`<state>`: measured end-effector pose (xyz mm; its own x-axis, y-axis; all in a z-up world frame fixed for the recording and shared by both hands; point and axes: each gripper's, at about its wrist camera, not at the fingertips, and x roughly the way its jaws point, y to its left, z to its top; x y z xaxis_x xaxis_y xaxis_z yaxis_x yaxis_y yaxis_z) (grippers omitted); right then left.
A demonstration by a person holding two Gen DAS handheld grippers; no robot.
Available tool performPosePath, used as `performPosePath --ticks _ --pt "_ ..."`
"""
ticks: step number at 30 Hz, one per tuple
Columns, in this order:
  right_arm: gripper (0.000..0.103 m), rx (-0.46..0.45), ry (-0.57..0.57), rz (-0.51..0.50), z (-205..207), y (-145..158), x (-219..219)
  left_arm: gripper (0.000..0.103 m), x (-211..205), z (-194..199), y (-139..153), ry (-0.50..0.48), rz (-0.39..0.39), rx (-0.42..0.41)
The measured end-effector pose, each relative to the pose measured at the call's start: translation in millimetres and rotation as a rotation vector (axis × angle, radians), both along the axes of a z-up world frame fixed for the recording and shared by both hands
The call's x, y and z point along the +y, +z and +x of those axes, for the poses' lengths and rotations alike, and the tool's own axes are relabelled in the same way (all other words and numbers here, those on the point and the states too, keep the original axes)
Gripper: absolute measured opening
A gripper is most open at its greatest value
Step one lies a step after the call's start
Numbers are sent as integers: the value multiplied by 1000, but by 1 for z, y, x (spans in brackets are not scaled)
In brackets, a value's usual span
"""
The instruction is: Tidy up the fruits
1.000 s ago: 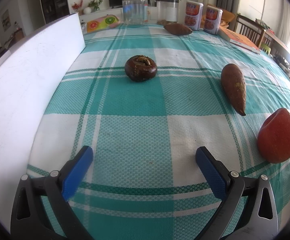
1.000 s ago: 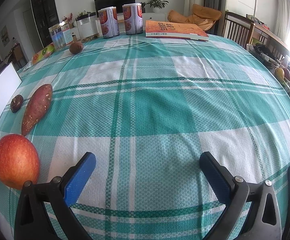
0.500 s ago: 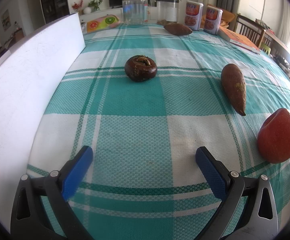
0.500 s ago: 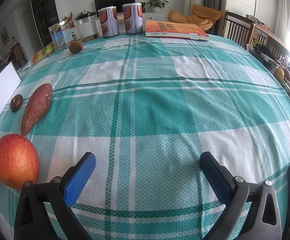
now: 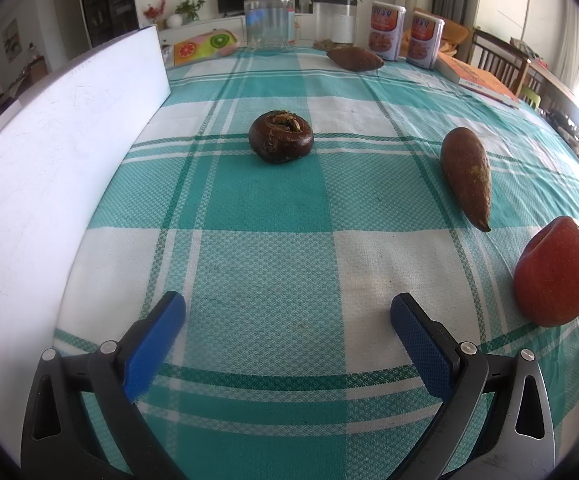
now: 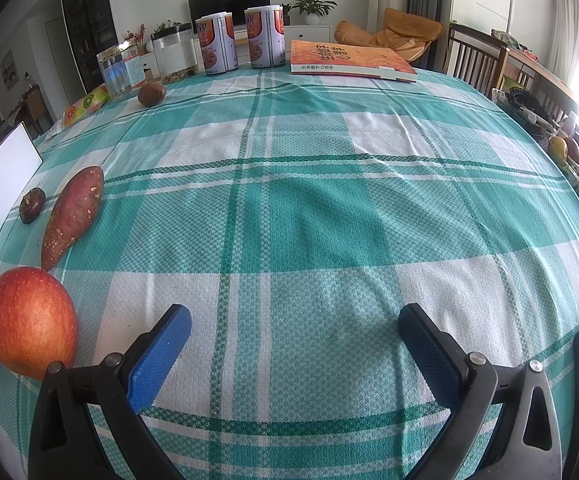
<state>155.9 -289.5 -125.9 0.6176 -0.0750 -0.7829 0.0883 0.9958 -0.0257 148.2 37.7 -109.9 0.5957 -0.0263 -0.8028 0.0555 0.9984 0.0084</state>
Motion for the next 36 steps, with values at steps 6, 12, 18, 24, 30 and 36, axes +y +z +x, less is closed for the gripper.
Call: performPosePath --ticks 6,12,18,24,30,36 --pt "103 0 0 -1 0 0 0 103 0 0 0 0 0 0" --pt "103 -1 0 -1 0 0 0 103 0 0 0 0 0 0" --pt "103 -1 0 -2 0 0 0 102 2 3 1 -20 -26 16" --pt "103 -1 -1 -5 0 -1 0 100 6 35 14 -33 -62 25" --pt "103 3 -2 -15 0 -2 1 99 7 97 24 26 -38 26" --pt "103 4 -2 -19 1 -2 2 64 -8 132 12 -3 29 64"
